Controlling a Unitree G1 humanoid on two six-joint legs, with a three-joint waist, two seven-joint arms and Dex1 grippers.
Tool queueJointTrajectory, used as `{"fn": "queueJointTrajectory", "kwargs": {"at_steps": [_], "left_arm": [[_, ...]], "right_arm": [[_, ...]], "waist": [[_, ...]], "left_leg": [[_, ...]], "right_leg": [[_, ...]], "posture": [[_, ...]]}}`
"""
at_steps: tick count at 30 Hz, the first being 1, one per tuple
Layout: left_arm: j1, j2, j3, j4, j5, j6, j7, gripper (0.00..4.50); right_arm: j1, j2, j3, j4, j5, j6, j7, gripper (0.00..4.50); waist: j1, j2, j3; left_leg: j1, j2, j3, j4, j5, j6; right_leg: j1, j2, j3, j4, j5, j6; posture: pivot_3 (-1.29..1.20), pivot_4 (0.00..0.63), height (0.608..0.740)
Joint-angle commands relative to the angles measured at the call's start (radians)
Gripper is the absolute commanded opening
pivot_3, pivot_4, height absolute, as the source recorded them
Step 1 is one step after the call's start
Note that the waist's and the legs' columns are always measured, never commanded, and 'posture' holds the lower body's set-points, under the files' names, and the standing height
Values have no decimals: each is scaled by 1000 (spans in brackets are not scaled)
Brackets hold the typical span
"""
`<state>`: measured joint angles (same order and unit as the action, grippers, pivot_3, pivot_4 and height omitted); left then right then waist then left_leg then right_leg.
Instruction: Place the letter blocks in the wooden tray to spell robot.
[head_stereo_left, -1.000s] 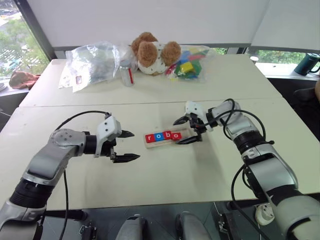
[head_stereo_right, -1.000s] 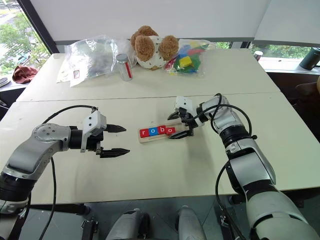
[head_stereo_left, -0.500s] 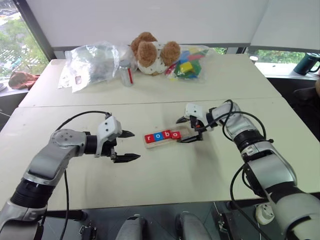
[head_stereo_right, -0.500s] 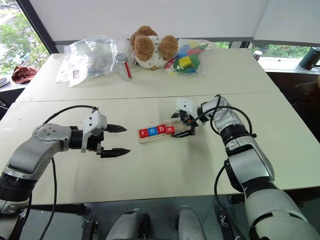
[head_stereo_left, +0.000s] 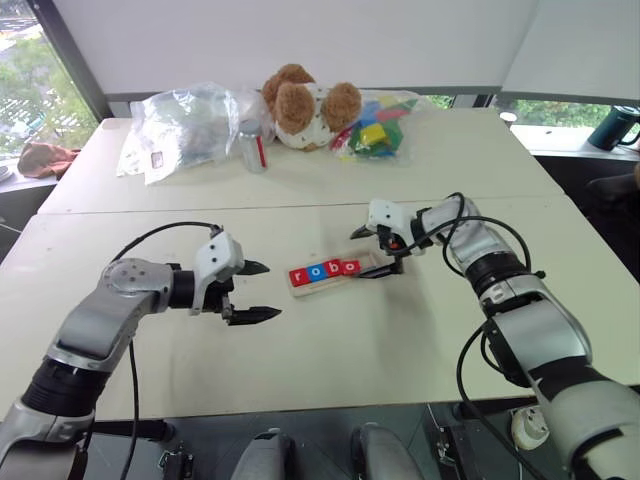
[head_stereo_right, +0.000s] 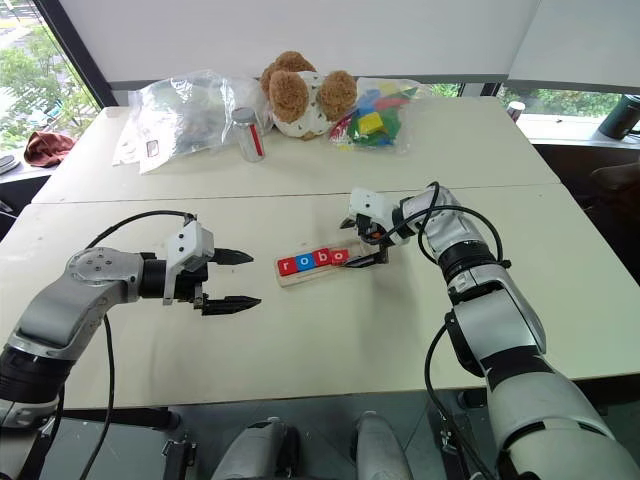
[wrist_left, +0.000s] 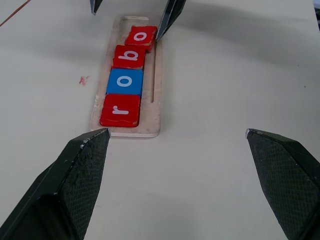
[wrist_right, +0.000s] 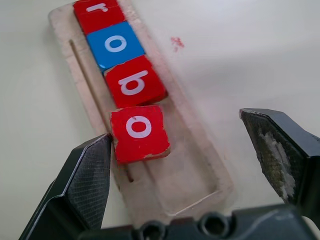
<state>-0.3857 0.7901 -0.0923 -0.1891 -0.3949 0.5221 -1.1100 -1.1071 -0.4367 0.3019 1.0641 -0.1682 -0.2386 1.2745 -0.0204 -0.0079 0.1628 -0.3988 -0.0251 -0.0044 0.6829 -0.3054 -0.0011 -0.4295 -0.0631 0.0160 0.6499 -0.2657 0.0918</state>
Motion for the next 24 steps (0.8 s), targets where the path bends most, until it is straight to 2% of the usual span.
{"fn": "queueJointTrajectory", "kwargs": {"at_steps": [1, 10, 19, 24], "left_arm": [[-1, 2, 17, -19, -11, 0, -1, 4500], [5, -2, 20, -28, -14, 5, 6, 4500], [9, -2, 22, -33, -16, 7, 11, 4500], [5, -2, 19, -31, -15, 6, 10, 4500]], "right_arm": [[-42, 9, -14, 8, -3, -28, -16, 4456], [-67, 12, 10, 61, -67, -103, -92, 4456], [-67, -24, -14, 25, -43, -131, 28, 4456], [-94, -43, -20, 46, -64, -141, -44, 4456]], "waist": [[0, 0, 0], [-1, 0, 0], [0, 0, 0], [-1, 0, 0]], "left_leg": [[0, 0, 0, 0, 0, 0], [0, 0, 0, 0, 0, 0], [0, 0, 0, 0, 0, 0], [0, 0, 0, 0, 0, 0]], "right_leg": [[0, 0, 0, 0, 0, 0], [0, 0, 0, 0, 0, 0], [0, 0, 0, 0, 0, 0], [0, 0, 0, 0, 0, 0]], "posture": [[0, 150, 740], [0, 150, 740], [0, 150, 740], [0, 150, 740]]}}
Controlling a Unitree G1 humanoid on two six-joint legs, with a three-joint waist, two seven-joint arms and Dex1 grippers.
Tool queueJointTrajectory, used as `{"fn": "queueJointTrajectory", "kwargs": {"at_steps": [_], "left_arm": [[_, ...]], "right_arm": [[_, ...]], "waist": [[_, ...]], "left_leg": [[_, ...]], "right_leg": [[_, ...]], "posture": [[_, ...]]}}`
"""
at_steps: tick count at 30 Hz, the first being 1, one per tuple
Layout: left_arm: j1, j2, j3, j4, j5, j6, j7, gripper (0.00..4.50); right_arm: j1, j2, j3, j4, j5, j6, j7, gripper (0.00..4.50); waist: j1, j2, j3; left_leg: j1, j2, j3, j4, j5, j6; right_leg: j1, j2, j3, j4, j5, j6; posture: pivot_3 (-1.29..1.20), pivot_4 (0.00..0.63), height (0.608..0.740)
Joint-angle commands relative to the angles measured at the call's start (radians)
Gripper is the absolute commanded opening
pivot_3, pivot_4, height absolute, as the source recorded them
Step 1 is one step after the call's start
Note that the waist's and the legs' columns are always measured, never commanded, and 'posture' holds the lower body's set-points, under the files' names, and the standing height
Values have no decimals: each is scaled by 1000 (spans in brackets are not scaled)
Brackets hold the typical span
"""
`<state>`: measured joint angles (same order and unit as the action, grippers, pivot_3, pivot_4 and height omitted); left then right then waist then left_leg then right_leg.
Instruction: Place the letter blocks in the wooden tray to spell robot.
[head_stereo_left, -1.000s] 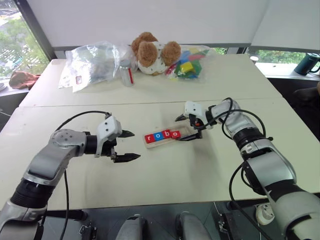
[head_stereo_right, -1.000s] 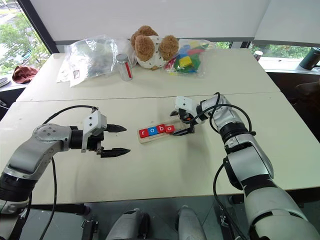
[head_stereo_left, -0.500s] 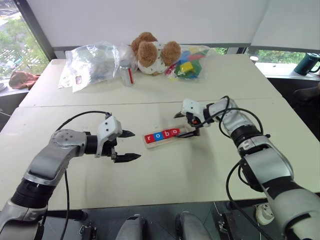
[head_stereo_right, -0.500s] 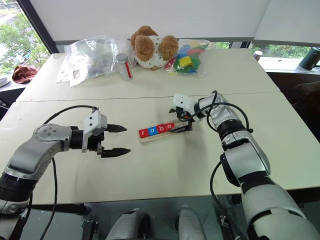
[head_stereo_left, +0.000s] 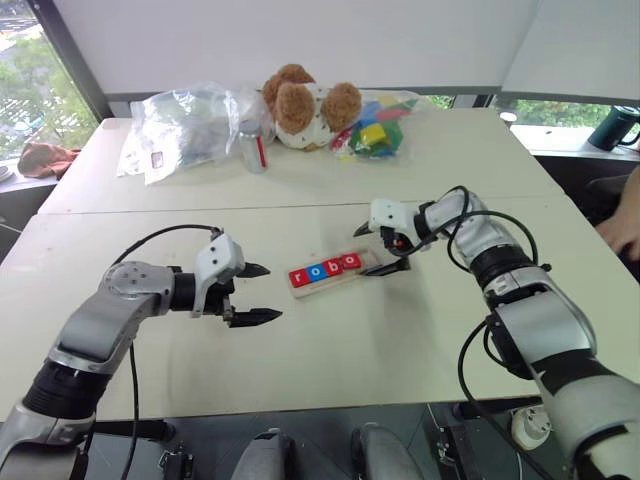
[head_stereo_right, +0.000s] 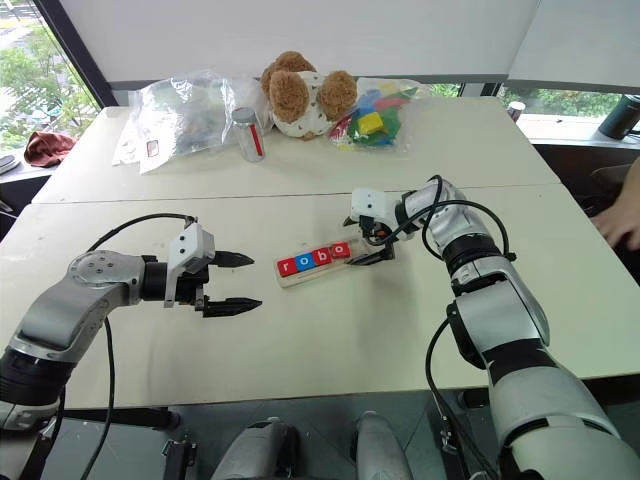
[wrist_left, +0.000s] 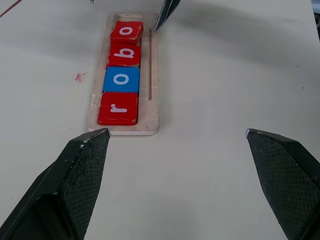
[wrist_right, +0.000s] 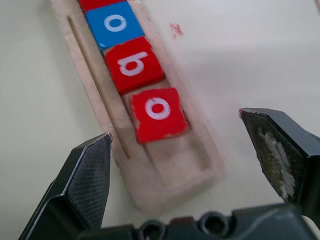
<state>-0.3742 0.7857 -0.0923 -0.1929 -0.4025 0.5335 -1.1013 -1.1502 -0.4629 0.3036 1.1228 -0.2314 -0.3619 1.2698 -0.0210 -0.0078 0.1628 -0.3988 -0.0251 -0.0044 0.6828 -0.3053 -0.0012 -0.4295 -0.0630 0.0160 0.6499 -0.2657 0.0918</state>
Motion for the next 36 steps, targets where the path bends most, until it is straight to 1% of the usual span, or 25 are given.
{"fn": "queueJointTrajectory", "kwargs": {"at_steps": [1, 7, 16, 24, 33, 36], "left_arm": [[-10, 1, 18, -25, -8, -6, 0, 4500], [-14, -1, 17, -23, -8, -6, 0, 4500], [0, 1, 27, -43, -16, 6, 14, 4500], [-2, -2, 27, -42, -17, 9, 24, 4500], [1, -4, 26, -41, -16, 7, 28, 4500], [2, -5, 26, -44, -17, 8, 31, 4500]], "right_arm": [[-60, -19, -16, 2, -16, -22, -75, 4456], [-81, -6, 1, 58, -59, -37, -166, 4456], [-92, 12, 28, 99, -116, -61, -237, 4456], [-100, 41, 18, 116, -117, -57, -260, 4456], [-104, 54, 5, 118, -103, -47, -254, 4456], [-108, 40, 11, 117, -118, -51, -295, 4456]], "waist": [[0, 0, 0], [-1, 0, 0], [-1, 0, 0], [-4, 0, 0], [-7, 0, 0], [-11, 0, 0]], "left_leg": [[0, 0, 0, 0, 0, 0], [0, 0, 0, 0, 0, 0], [0, 0, 0, 0, 0, 0], [0, 0, 0, 0, 0, 0], [0, 0, 0, 0, 0, -1], [0, 0, 0, 0, 0, -1]], "right_leg": [[0, 0, 0, 0, 0, 0], [0, 0, 0, 0, 0, 0], [0, 0, 0, 0, 0, 0], [0, 0, 0, 0, 0, 0], [0, 0, 0, 0, 0, 0], [0, 0, 0, 0, 0, 0]], "posture": [[0, 150, 740], [0, 150, 740], [0, 150, 740], [0, 150, 740], [0, 150, 740], [0, 150, 740]]}}
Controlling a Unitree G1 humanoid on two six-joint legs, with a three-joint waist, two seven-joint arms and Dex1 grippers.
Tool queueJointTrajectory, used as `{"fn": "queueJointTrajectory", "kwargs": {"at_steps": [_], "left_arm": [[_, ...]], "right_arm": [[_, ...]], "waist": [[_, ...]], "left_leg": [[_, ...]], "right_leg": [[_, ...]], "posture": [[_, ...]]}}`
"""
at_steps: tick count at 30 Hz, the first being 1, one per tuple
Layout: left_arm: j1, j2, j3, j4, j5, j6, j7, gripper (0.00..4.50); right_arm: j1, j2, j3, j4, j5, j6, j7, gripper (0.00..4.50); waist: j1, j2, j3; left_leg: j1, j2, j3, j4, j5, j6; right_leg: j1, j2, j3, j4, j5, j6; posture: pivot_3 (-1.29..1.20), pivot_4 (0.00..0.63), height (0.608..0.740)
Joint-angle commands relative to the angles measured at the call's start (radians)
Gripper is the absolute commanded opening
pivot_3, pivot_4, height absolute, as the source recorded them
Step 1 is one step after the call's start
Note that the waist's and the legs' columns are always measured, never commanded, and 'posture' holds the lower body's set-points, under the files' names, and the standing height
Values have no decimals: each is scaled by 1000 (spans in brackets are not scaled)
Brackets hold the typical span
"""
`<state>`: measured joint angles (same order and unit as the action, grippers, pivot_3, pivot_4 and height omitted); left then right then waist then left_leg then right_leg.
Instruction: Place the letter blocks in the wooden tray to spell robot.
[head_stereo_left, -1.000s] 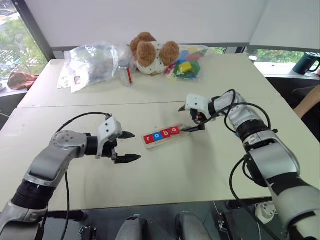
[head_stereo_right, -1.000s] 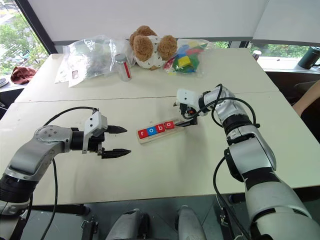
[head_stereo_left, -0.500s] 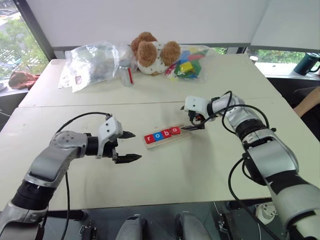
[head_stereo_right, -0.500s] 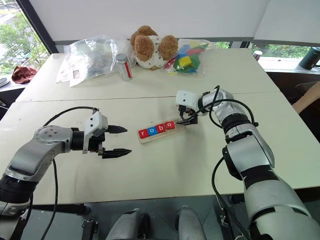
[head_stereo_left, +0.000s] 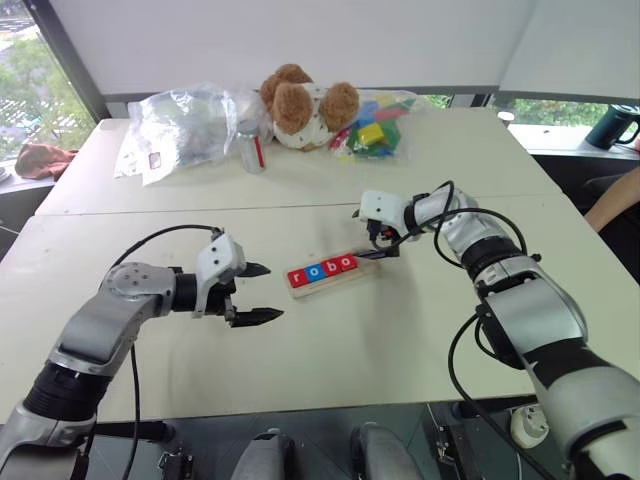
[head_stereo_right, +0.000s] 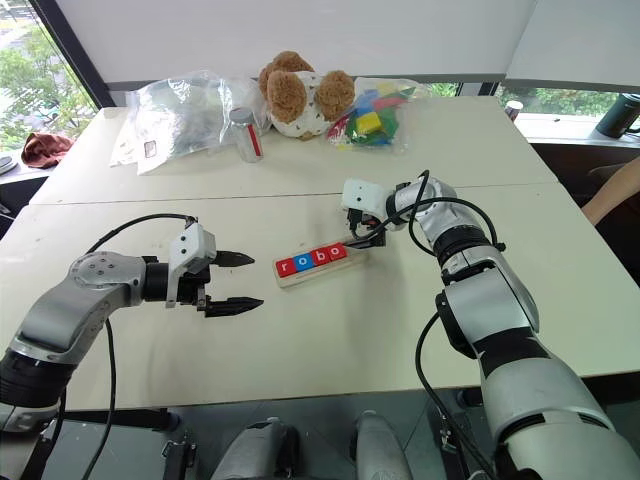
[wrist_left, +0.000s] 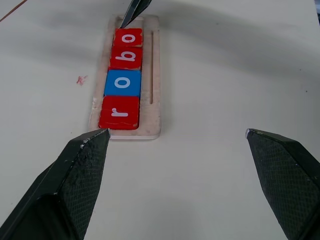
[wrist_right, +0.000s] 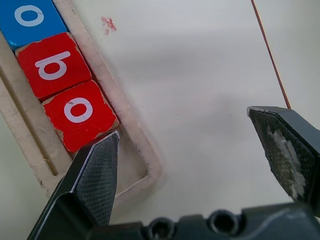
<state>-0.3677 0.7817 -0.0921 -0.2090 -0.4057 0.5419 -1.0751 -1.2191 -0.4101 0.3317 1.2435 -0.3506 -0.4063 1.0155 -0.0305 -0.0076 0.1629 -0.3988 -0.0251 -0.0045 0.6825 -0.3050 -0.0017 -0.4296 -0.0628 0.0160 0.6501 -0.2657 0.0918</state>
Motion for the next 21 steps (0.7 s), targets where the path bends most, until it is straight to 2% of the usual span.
{"fn": "queueJointTrajectory", "kwargs": {"at_steps": [1, 4, 6, 8, 10, 11, 13, 15, 18, 21], "left_arm": [[-3, -1, 26, -30, -14, 0, 6, 4500], [2, 5, 33, -41, -17, -4, 6, 4500], [-8, 8, 43, -49, -29, -5, -1, 4500], [-24, 12, 51, -60, -44, -5, -12, 4500], [-46, 17, 46, -75, -53, -4, -23, 4500], [-57, 16, 44, -84, -58, 1, -28, 4500], [-87, 9, 31, -98, -73, 13, -40, 4500], [-111, -3, 14, -102, -78, 19, -49, 4500], [-154, -39, -21, -65, -67, 5, -63, 4500], [-183, -76, -59, -2, -33, -30, -77, 4500]], "right_arm": [[-46, -30, -14, -6, -11, -4, -79, 4456], [-57, -89, -62, -26, 17, 47, -150, 4456], [-37, -127, -160, -70, 105, 160, -186, 4456], [41, -153, -275, -211, 193, 358, -266, 4456], [198, -132, -433, -532, 255, 680, -439, 4456], [285, -95, -513, -727, 264, 848, -532, 4456], [460, 51, -662, -1163, 212, 1181, -723, 4456], [570, 174, -718, -1463, 148, 1394, -848, 4456], [688, 324, -698, -1734, 57, 1564, -987, 4456], [746, 475, -722, -1840, 24, 1637, -1105, 4456]], "waist": [[-3, 0, 0], [-5, 0, 0], [-3, 0, 0], [-3, 0, 0], [1, -1, -1], [8, -1, -1], [15, 1, -2], [16, 2, -3], [17, 5, -2], [15, 3, -3]], "left_leg": [[0, 0, 0, 0, 0, 0], [0, 0, 0, 0, 0, 0], [0, 0, 0, 0, 0, 0], [-1, 0, -1, 0, 0, 0], [-1, 0, -2, -1, 0, 0], [-1, 0, -3, -1, 0, 0], [-3, 1, -3, -1, 0, 0], [-10, 1, -4, 0, 1, -1], [-11, -1, 1, 1, 2, -3], [-8, -2, 1, 2, 3, -3]], "right_leg": [[0, 0, 0, 0, 0, 0], [0, 0, 0, 0, 0, 0], [0, 0, 0, 0, 0, 0], [0, -1, 0, 0, 0, 0], [0, -1, 0, -1, 0, 0], [0, -1, 0, 0, 0, 0], [-1, 0, -1, 1, 0, 0], [-10, 0, -1, 8, 0, 0], [-16, -1, 4, 15, 0, 0], [-13, 1, 4, 15, 0, 0]], "posture": [[0, 150, 740], [0, 150, 740], [0, 150, 740], [0, 150, 740], [0, 150, 740], [0, 150, 740], [0, 150, 740], [0, 150, 740], [0, 150, 740], [0, 150, 740]]}}
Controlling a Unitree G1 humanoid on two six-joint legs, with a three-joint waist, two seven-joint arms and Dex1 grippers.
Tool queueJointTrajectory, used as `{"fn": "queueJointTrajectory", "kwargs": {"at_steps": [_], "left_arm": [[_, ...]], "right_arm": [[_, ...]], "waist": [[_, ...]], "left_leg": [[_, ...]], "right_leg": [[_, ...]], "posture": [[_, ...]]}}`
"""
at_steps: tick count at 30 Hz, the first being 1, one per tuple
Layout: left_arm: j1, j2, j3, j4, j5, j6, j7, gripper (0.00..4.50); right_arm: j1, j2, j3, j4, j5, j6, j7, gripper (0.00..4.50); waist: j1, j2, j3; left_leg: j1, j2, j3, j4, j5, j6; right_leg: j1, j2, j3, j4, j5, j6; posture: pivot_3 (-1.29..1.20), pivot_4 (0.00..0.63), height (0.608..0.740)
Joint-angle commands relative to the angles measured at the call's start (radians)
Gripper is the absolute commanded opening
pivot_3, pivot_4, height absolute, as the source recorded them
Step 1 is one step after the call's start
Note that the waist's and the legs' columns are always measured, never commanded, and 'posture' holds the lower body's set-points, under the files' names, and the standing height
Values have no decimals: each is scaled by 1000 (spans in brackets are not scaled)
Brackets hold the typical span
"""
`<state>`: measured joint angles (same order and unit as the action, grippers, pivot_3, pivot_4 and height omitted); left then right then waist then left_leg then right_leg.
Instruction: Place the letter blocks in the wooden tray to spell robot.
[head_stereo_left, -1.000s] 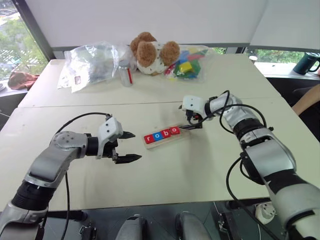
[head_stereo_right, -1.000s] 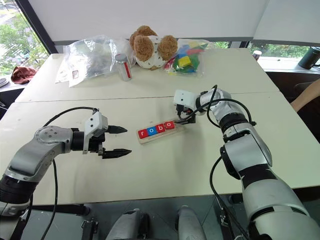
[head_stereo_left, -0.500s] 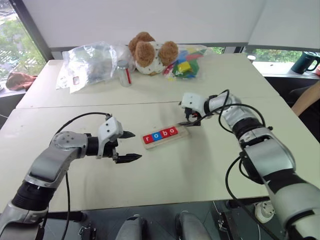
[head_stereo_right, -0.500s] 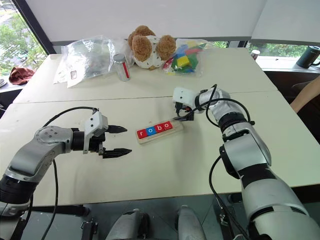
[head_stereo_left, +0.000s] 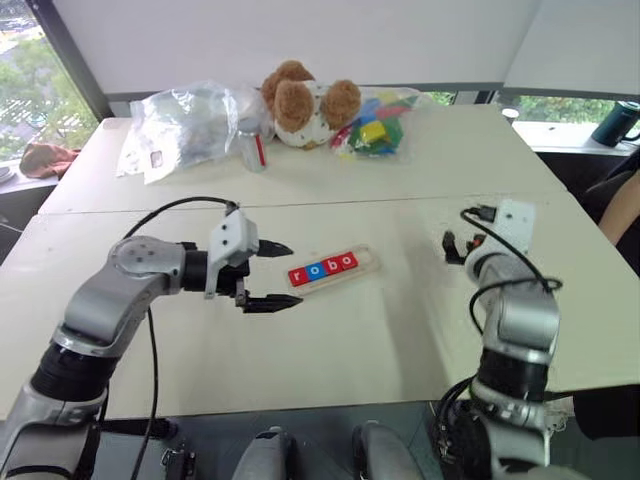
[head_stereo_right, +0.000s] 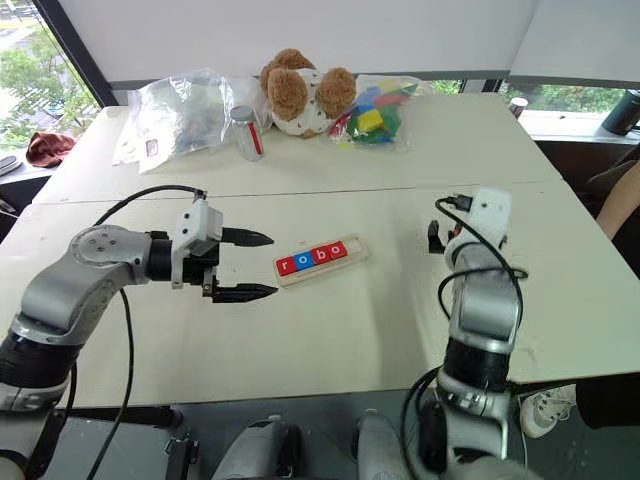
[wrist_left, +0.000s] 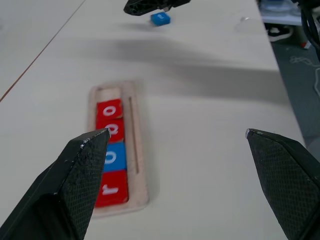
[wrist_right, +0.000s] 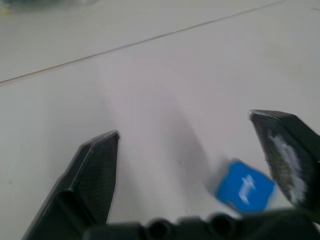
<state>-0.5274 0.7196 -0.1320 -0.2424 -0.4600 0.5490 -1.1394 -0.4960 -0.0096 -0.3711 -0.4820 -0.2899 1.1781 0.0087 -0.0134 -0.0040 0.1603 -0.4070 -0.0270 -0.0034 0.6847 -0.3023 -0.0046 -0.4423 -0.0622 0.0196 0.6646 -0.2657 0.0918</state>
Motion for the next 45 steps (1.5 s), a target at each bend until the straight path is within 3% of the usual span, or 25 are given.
{"fn": "queueJointTrajectory", "kwargs": {"at_steps": [1, 7, 15, 21, 24, 28, 29, 36, 45], "left_arm": [[-25, -20, -26, 45, 28, -45, -17, 4500], [-16, -44, -17, 62, 23, -42, -5, 4500], [39, -24, 4, 28, 22, -26, 29, 4500], [77, -12, 20, 4, 19, -12, 52, 4500], [86, -8, 25, -1, 22, -11, 61, 4500], [90, -6, 29, 1, 23, -15, 65, 4500], [90, -7, 28, 3, 24, -16, 66, 4500], [81, -9, 20, 28, 34, -34, 56, 4500], [82, -3, 4, 68, 67, -69, 31, 4500]], "right_arm": [[33, 97, -24, -128, -41, 59, -119, 4456], [43, 213, -94, -67, 28, 53, -188, 4456], [-17, 134, -177, 265, 150, -179, -281, 4456], [-77, 61, -209, 511, 214, -323, -335, 4456], [-70, 50, -200, 539, 224, -337, -370, 3612], [-36, 70, -160, 503, 232, -325, -398, 1572], [-28, 79, -148, 494, 235, -318, -403, 1240], [-15, 37, 37, 415, 242, -315, -292, 1226], [70, 16, 227, 266, 273, -165, -141, 1226]], "waist": [[-3, -1, -1], [-6, -1, -1], [-9, -1, -1], [-22, -2, -1], [-26, -3, -2], [-24, -3, -2], [-24, -3, -2], [-31, -3, -1], [-30, -2, -1]], "left_leg": [[2, 0, 0, 0, -1, 1], [5, 0, 0, 0, -3, 5], [7, 1, -1, -2, -3, 5], [17, 1, -1, -2, -4, 6], [18, 1, -1, -2, -4, 6], [18, 2, -3, -3, -4, 6], [18, 2, -3, -4, -4, 6], [17, 2, -3, -5, -4, 6], [16, 3, -2, -6, -4, 7]], "right_leg": [[1, 1, 0, -1, 0, 0], [4, 3, -1, 1, 0, 0], [5, 2, 0, 0, 0, 0], [18, 1, -1, -5, 0, 0], [18, 1, -1, -4, 0, 0], [18, 1, -1, -4, 0, -1], [18, 1, -1, -4, 0, -1], [18, 1, -1, -6, 0, -1], [15, 3, 0, -6, 0, -1]], "posture": [[0, 150, 740], [0, 150, 740], [0, 150, 740], [0, 150, 740], [0, 150, 740], [0, 150, 740], [0, 150, 740], [0, 150, 740], [0, 150, 740]]}}
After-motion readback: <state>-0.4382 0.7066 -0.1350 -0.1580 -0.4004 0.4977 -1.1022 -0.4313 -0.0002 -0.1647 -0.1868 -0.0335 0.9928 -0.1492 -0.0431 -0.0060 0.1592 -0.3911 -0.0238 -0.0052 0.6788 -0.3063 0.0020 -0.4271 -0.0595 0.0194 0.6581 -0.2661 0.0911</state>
